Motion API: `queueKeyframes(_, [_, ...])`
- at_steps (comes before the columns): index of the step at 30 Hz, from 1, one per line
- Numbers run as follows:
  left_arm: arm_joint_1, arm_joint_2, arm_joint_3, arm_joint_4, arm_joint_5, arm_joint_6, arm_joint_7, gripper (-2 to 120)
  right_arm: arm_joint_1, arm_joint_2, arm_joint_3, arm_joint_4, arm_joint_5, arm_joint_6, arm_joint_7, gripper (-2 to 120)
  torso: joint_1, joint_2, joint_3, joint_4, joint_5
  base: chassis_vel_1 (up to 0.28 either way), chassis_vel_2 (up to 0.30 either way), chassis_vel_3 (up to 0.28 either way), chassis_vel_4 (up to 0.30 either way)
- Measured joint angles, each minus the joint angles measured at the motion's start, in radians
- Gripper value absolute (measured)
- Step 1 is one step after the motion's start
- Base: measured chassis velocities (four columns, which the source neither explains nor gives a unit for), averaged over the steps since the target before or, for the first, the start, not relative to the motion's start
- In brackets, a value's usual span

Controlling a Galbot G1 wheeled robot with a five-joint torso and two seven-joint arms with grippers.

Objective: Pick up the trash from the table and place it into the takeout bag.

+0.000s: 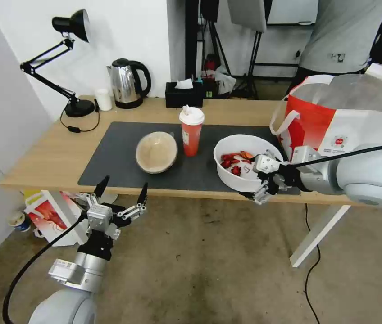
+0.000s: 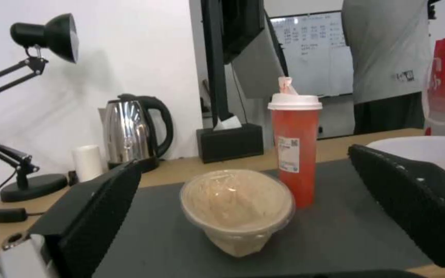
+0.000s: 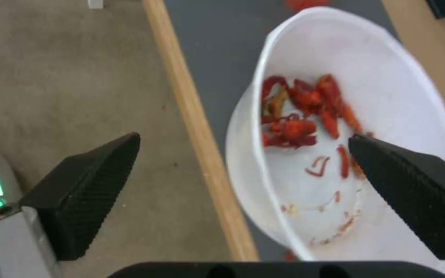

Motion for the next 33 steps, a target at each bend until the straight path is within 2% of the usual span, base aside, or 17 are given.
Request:
queueKeyframes(12, [0.005,0.007,-0.010,0.005,-0.017,-0.005,0.000,100,-0.049,0.019,-0.022,-0.005,-0.022,-0.021,0.002,100,0.000,0.000,0.000,0.0003,-0.0003,0.000,0.000,0.000,0.000])
queueKeyframes(30, [0.004,-0.001,-0.011,0.005,-0.017,-0.009,0.005,100,-0.134,-0.014,0.054,-0.103,-0.030,-0.011,-0.043,100,0.000,0.000,0.000,0.0002,-0.0002,0.000,0.000,0.000,0.000])
queueKeyframes(33, [0.004,-0.006,-0.011,0.005,-0.015,-0.010,0.006,100,-0.183,-0.024,0.093,-0.133,-0.030,-0.006,-0.049,100,0.000,0.000,0.000,0.0001,-0.0001,0.000,0.000,0.000,0.000])
